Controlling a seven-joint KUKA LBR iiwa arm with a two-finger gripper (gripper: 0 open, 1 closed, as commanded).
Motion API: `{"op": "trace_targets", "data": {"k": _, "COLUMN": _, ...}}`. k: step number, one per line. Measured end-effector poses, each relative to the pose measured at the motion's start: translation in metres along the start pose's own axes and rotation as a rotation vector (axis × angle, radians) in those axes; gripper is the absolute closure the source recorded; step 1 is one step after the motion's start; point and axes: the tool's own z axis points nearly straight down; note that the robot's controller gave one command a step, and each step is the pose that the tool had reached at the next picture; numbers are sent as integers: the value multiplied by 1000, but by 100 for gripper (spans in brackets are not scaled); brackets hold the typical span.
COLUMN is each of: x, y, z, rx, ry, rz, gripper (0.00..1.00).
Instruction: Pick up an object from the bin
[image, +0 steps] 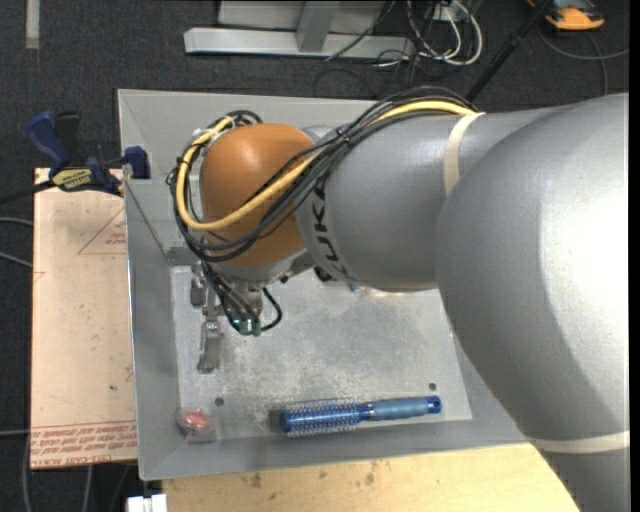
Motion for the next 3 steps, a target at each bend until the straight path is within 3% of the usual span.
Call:
{"op": "trace_targets", "data": {"k": 1, "x": 35, "y": -37, "z": 30, "rx": 2, "ry": -1, "rz": 47, "gripper": 0}}
{"op": "trace_targets", "data": {"k": 2, "x": 50, "y": -85, "z": -2, "rx": 1, "ry": -8, "rz": 60, "gripper": 0}}
{"op": "trace_targets", "data": {"k": 3, "x": 71, "y": -147, "z": 83, "rx": -1, "ry": -3, "rz": -93, "gripper": 0}}
